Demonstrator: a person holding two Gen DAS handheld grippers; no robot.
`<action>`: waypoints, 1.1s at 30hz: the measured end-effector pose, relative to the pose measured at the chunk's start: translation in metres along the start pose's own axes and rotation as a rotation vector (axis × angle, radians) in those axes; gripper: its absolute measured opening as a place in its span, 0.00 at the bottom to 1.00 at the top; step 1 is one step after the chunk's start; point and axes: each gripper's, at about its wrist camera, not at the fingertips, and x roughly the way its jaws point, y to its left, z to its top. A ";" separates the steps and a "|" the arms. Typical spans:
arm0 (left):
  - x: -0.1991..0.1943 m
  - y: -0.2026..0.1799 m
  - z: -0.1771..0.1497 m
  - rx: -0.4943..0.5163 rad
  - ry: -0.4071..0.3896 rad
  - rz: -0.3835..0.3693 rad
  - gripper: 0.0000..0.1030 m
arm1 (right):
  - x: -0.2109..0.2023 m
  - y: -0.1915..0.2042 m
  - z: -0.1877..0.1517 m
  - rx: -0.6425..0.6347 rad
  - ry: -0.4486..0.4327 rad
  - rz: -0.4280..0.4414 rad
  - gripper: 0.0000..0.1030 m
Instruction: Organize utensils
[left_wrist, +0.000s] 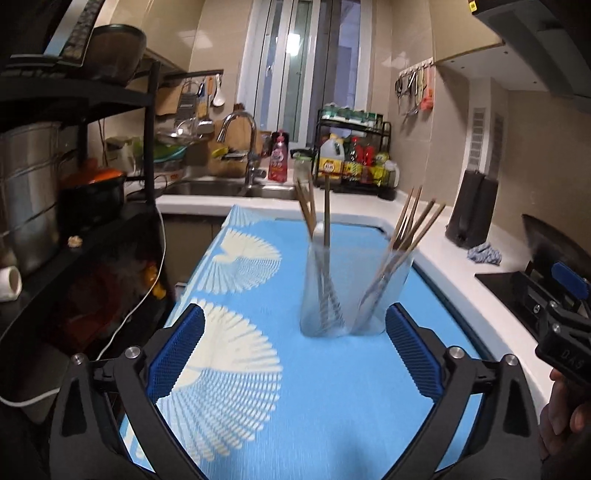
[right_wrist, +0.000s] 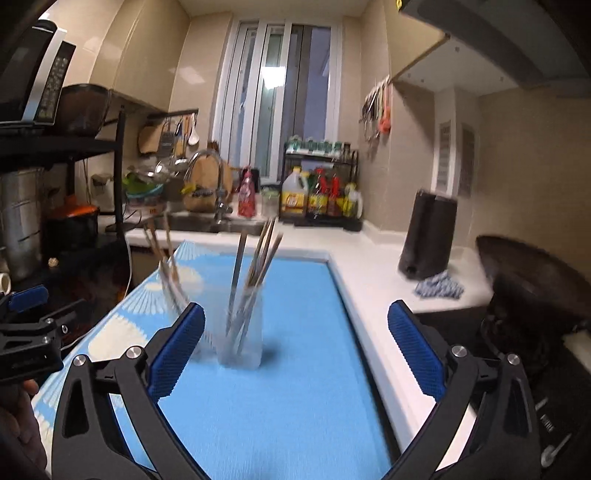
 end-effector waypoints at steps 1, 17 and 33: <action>0.004 0.000 -0.005 -0.004 0.025 0.002 0.93 | 0.002 -0.001 -0.006 -0.001 0.009 -0.002 0.95; 0.015 -0.009 -0.034 0.008 0.090 0.028 0.93 | 0.027 -0.011 -0.037 0.048 0.086 0.008 0.95; 0.010 -0.020 -0.034 0.035 0.075 0.000 0.93 | 0.031 -0.015 -0.040 0.056 0.090 0.006 0.95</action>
